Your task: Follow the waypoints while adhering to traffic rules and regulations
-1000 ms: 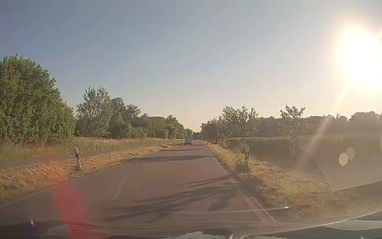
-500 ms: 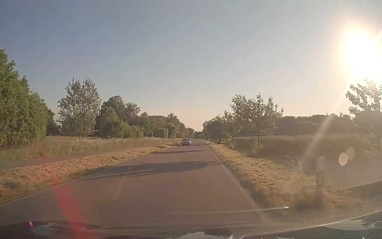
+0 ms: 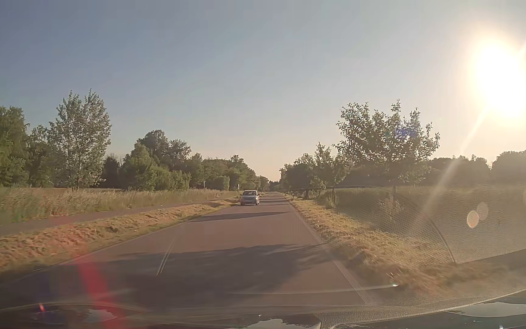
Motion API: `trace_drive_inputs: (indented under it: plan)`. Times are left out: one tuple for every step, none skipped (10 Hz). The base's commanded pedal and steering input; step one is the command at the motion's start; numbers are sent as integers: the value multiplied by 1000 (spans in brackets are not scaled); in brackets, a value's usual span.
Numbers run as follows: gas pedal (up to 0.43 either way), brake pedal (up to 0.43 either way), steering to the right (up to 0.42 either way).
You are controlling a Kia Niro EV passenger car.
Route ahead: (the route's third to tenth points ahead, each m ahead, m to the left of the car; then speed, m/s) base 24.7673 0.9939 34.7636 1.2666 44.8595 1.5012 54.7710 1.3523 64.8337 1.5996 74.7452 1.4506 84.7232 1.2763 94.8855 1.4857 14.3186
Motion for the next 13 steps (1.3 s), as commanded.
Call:
trace_drive_inputs:
  plan:
    - [339, 0, 4]
    - [339, 0, 4]
    - [339, 0, 4]
    - [339, 0, 4]
    - [339, 0, 3]
    - [339, 0, 3]
    - [339, 0, 2]
    - [339, 0, 2]
    - [339, 0, 2]
    - [339, 0, 1]
    - [339, 0, 1]
    - [339, 0, 1]
    - [339, 0, 1]
